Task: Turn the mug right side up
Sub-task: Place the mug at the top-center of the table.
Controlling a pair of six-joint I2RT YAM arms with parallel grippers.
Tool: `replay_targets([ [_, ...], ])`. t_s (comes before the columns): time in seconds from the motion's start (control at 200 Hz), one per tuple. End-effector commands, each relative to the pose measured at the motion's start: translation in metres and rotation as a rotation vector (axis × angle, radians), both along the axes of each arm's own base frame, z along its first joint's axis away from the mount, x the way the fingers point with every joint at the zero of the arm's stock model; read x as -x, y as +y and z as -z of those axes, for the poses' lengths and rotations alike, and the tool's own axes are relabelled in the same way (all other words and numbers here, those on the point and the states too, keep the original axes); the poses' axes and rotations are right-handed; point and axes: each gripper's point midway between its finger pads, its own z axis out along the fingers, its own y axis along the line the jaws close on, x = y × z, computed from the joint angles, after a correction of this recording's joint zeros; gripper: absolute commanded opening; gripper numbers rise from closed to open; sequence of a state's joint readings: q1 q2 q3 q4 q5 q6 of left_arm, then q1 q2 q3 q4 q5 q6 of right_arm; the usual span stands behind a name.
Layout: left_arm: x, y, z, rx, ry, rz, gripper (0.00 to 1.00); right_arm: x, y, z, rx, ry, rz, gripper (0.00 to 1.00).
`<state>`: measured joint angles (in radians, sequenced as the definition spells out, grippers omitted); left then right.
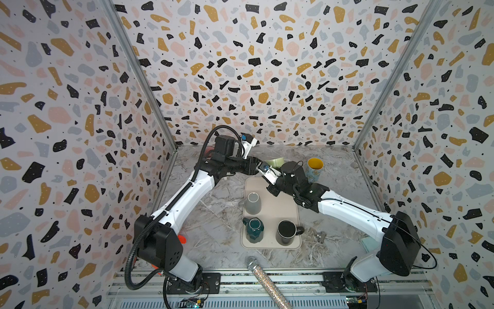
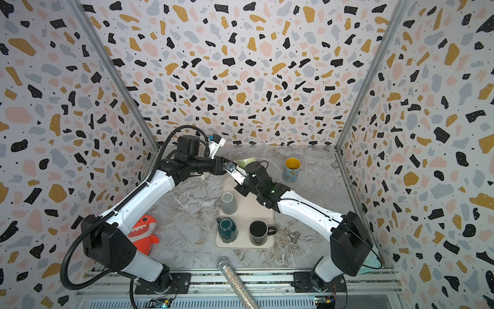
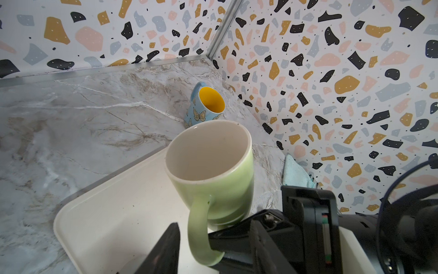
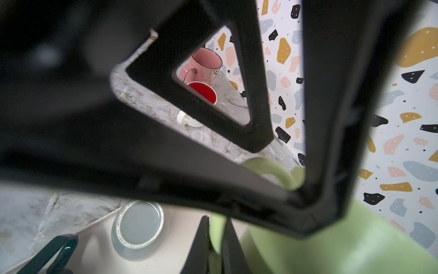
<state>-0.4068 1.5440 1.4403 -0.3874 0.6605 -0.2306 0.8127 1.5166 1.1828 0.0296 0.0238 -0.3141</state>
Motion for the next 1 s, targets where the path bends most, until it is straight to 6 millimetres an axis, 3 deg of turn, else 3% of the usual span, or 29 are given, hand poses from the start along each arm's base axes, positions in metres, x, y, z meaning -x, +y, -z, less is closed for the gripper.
replay_targets([
  [0.0,0.005,-0.004,0.002,0.013,0.006,0.025,0.48,0.001,-0.001,-0.06,-0.114,-0.144,-0.005,0.0],
  [0.541,-0.004,-0.008,0.015,0.014,0.047,0.017,0.39,0.011,0.002,-0.073,-0.171,-0.156,-0.05,0.0],
  [0.741,-0.004,-0.009,0.016,0.016,0.054,0.016,0.26,0.01,0.001,-0.071,-0.165,-0.153,-0.044,0.0],
  [0.916,-0.002,-0.009,0.021,0.016,0.069,0.019,0.0,0.01,0.001,-0.071,-0.165,-0.156,-0.042,0.0],
  [0.996,-0.001,-0.009,0.021,0.017,0.068,0.023,0.0,0.008,-0.001,-0.072,-0.165,-0.161,-0.032,0.0],
])
